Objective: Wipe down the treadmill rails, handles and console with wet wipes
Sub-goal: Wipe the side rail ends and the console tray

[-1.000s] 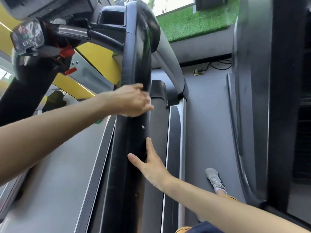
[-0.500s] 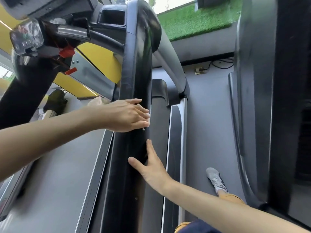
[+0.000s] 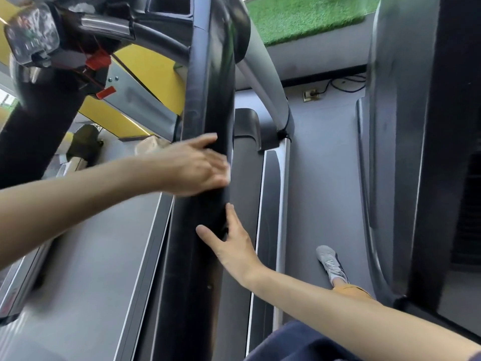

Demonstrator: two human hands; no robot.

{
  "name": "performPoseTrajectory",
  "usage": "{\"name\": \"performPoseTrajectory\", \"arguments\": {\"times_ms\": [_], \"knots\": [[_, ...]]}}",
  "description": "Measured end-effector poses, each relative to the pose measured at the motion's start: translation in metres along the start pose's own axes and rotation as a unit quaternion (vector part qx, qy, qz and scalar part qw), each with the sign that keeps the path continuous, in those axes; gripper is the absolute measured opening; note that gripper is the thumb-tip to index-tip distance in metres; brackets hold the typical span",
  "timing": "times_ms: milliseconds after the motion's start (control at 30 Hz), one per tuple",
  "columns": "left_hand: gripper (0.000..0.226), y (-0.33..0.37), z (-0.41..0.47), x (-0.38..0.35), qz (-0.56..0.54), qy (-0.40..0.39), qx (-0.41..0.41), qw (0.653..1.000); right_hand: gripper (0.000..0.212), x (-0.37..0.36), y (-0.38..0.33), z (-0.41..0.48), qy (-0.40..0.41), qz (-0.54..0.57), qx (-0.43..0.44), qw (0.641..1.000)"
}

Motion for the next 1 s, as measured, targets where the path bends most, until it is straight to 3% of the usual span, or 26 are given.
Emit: {"name": "performPoseTrajectory", "arguments": {"times_ms": [33, 100, 167, 267, 333, 433, 467, 600, 667, 733, 833, 967, 1000], "knots": [[0.036, -0.02, 0.0, 0.006, 0.034, 0.028, 0.05, 0.998, 0.097, 0.0, 0.001, -0.001, -0.001, 0.007, -0.006, 1.0], [0.046, -0.039, -0.004, 0.014, 0.002, 0.039, 0.12, 0.992, 0.099, 0.0, 0.004, -0.001, -0.001, 0.018, -0.013, 1.0], [0.06, -0.016, -0.005, 0.007, -0.069, 0.026, 0.089, 0.993, 0.099, 0.0, 0.006, -0.002, 0.006, 0.014, -0.022, 1.0], [0.07, 0.038, -0.009, -0.013, -0.118, -0.046, -0.023, 0.992, 0.089, 0.0, 0.006, -0.001, 0.022, -0.003, -0.016, 1.0], [0.067, 0.032, -0.008, -0.013, -0.101, -0.051, -0.023, 0.993, 0.094, -0.002, 0.007, -0.002, 0.024, -0.001, -0.021, 1.0], [0.054, 0.001, -0.004, 0.003, 0.011, 0.033, 0.079, 0.996, 0.098, -0.002, 0.008, -0.003, 0.024, -0.002, -0.034, 0.999], [0.052, 0.002, -0.004, 0.004, 0.032, 0.026, 0.093, 0.995, 0.097, -0.001, 0.007, -0.004, 0.026, -0.007, -0.036, 0.999], [0.051, 0.059, -0.005, -0.022, 0.012, -0.03, -0.031, 0.999, 0.063, 0.002, 0.007, -0.002, 0.033, -0.029, -0.028, 0.999], [0.051, 0.049, -0.002, -0.017, 0.043, -0.001, -0.021, 0.999, 0.072, -0.001, 0.007, -0.001, 0.026, -0.023, -0.023, 0.999], [0.052, 0.017, 0.005, -0.01, 0.082, 0.003, 0.046, 0.996, 0.092, -0.002, 0.01, 0.0, 0.021, -0.017, -0.037, 0.999], [0.054, -0.004, 0.009, 0.0, 0.08, 0.021, 0.105, 0.991, 0.095, -0.002, 0.009, -0.002, 0.016, -0.014, -0.049, 0.999], [0.039, 0.061, 0.0, -0.025, 0.044, -0.025, -0.037, 0.998, 0.066, 0.001, 0.008, -0.003, 0.018, -0.036, -0.061, 0.997], [0.039, 0.061, -0.002, -0.024, 0.031, -0.038, -0.047, 0.998, 0.068, 0.001, 0.009, -0.003, 0.018, -0.036, -0.06, 0.997]]}}
Point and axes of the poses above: each hand's wrist, its own z-axis towards the middle knuckle, its own x-axis out of the back of the hand, y = z × x, the point moved 7 cm from there along z, towards the middle knuckle, and after that the axes turned 14 degrees about -y, right-handed, at the moved point
